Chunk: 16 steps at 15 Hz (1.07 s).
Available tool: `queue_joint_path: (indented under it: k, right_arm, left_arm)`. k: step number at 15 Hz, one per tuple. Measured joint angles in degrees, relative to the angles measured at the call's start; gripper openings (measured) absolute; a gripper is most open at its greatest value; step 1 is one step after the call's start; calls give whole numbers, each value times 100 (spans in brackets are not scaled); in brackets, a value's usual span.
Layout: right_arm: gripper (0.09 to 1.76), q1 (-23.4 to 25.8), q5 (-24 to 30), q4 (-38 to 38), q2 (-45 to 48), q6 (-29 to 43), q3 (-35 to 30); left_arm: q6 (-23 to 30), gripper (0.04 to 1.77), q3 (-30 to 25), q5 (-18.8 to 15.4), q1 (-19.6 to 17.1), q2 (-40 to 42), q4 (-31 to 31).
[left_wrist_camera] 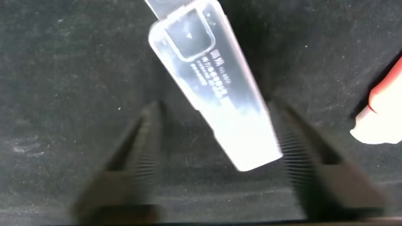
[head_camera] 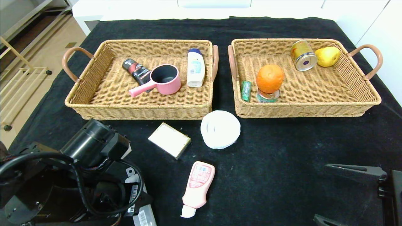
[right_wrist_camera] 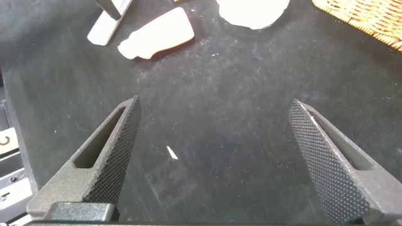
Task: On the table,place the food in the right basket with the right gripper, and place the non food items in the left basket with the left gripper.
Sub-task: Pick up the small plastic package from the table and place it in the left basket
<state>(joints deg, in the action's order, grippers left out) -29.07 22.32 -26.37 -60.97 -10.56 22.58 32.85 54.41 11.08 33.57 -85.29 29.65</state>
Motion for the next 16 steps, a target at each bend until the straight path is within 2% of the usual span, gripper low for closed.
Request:
queue_joint_path:
  k: [4, 5, 16]
  right_arm:
    - [171, 0, 0, -1, -22, 1, -4]
    - [171, 0, 0, -1, -33, 0, -6]
    - [171, -69, 5, 20, -35, -2, -56]
  left_arm:
    - [-9, 71, 16, -1, 10, -99, -2]
    - [-11, 66, 16, 0, 16, -115, -5]
    - [16, 66, -35, -11, 0, -93, -18]
